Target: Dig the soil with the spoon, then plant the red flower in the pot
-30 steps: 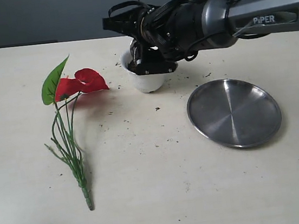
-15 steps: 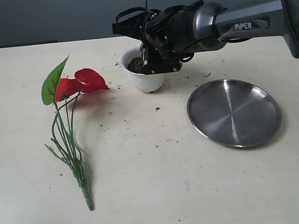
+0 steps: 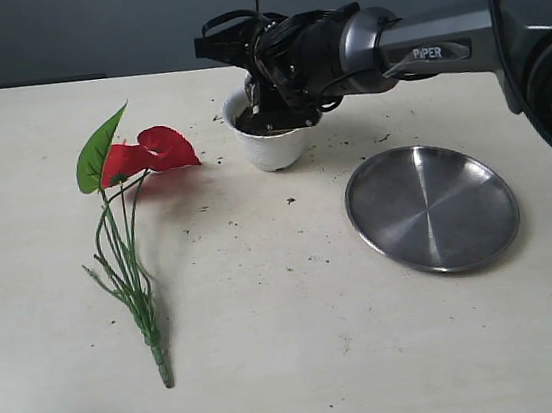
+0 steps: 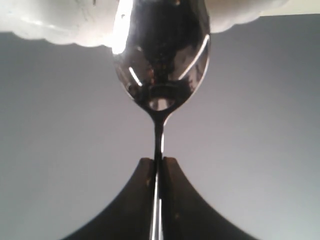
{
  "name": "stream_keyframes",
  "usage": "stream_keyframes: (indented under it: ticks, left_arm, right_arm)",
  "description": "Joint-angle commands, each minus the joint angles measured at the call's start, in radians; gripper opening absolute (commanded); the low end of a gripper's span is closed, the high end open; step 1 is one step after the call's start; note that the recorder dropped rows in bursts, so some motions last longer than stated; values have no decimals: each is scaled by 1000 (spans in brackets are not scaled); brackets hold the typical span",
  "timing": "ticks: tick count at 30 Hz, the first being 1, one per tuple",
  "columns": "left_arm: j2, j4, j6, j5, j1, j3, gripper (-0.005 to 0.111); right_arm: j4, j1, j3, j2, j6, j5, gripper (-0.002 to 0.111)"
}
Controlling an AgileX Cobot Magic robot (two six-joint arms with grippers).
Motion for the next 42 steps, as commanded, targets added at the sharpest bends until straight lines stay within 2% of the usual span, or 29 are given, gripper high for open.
stream_keyframes:
  ticks: [1,11,31,42]
  left_arm:
    - [-4,-9,0,-7,-7,5,0]
    - [-4,-9,0,-7,-7,5,0]
    - [-4,-9,0,-7,-7,5,0]
    - [-4,-9,0,-7,-7,5,0]
  right_arm:
    - [-10,-5,-32,11,-9,-18,-1]
    - [-10,-54,-47,20,-16,-18,-1]
    - [-10,-51,-10,44,-22,-50,-1]
    - [-7,-6,-1,44,-22,-66,-1]
